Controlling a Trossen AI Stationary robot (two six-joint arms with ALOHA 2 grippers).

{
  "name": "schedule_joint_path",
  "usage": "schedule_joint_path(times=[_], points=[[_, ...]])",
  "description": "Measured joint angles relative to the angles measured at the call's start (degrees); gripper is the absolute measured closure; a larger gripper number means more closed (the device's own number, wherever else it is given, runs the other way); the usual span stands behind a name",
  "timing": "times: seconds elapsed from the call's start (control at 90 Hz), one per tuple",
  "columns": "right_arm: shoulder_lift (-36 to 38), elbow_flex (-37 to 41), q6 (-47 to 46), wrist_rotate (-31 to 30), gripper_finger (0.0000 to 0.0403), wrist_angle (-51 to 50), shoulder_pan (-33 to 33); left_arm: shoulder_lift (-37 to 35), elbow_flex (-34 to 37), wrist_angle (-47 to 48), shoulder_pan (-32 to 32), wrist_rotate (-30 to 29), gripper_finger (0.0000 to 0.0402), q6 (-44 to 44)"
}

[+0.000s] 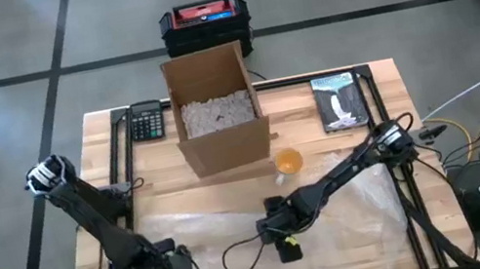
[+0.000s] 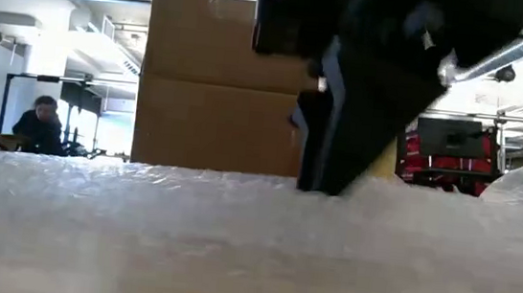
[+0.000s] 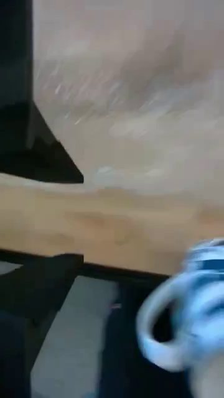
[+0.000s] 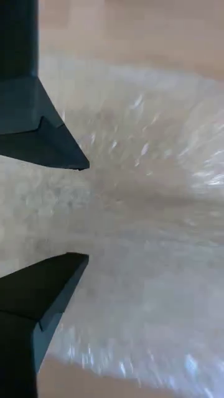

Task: Wrap mug
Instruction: Prepare the transparent bubble wrap, then wrap the blue mug with the transparent bubble wrap

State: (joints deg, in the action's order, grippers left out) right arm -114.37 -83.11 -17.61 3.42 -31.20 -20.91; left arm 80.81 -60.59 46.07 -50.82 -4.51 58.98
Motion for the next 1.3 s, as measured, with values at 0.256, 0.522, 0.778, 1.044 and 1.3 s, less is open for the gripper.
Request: schedule_joint_path(times=[0.256, 0.522, 0.778, 1.044, 1.3], points=[[10.1, -0.1, 0.2, -0.9, 0.0141, -6.1, 1.8, -7.2, 4.9, 7.4, 0.0, -24.9, 0.0186, -0.2], [17.4, -0.1, -2.6, -11.0, 0.0107, -15.0, 2.6, -12.9, 13.1, -6.7, 1.8, -17.9, 0.0197, 1.6], [16.5, -0.1, -3.5, -11.0, 0.0096, -14.7, 2.1, -5.0, 1.4, -11.8, 1.4, -9.5, 0.0227, -5.3], [14.1, 0.0, -3.5, -11.0, 0.0110, -15.3, 2.0, 10.6, -18.1, 4.1, 1.5, -5.3, 0.0272, -11.0], [14.1, 0.0, -3.5, -11.0, 0.0118, -15.3, 1.3, 16.5, -26.7, 4.0, 2.0, -6.0, 0.0249, -10.4]])
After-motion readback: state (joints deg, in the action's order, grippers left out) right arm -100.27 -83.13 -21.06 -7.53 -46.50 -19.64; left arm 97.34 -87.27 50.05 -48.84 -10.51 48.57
